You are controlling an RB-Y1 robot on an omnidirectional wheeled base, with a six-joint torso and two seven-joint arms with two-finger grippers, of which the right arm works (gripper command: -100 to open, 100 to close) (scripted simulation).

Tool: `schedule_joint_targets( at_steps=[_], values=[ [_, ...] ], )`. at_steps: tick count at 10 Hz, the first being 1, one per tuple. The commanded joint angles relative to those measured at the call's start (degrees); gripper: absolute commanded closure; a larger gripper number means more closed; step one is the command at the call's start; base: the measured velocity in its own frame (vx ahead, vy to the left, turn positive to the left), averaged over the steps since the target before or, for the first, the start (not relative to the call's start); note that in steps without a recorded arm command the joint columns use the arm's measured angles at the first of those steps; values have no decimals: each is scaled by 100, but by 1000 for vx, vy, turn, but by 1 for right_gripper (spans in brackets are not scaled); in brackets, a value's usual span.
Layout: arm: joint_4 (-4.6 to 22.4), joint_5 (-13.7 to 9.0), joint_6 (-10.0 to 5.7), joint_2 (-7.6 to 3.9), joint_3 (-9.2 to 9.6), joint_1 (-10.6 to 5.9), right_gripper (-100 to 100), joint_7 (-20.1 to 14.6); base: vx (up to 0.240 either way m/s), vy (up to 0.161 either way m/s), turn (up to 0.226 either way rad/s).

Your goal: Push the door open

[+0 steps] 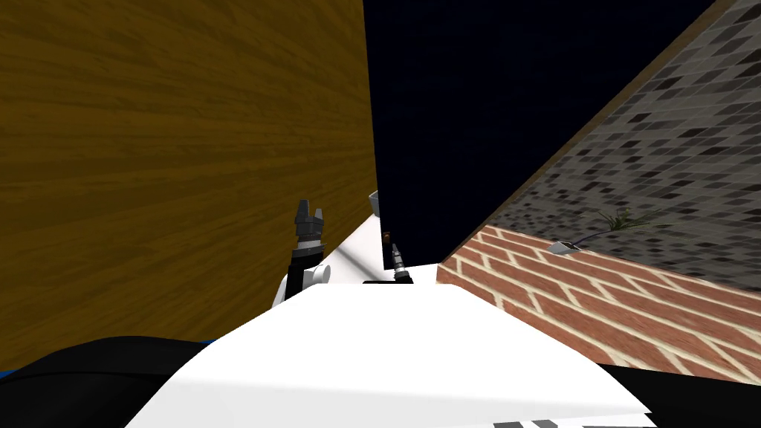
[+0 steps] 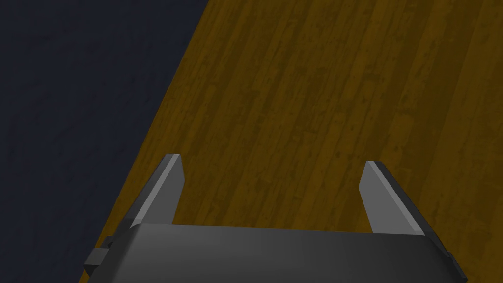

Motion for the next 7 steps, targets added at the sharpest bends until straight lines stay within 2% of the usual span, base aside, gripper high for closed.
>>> schedule_joint_targets(
  at_steps=[1, 2, 3, 4, 5, 7],
  values=[
    [11, 30, 55, 23, -77, -59, -100, -25, 243, 84, 16],
    [38, 53, 84, 92, -132, -109, -100, -51, 248, 83, 13],
    [65, 76, 114, 211, -188, -159, -100, -78, 249, 59, 11],
    [20, 62, 100, 133, -150, -110, -100, -58, 109, 25, 3],
    [20, 62, 100, 133, -150, -110, 100, -58, -17, -2, -9],
    [20, 62, 100, 133, -150, -110, 100, -58, -38, -9, 7]
  ],
)
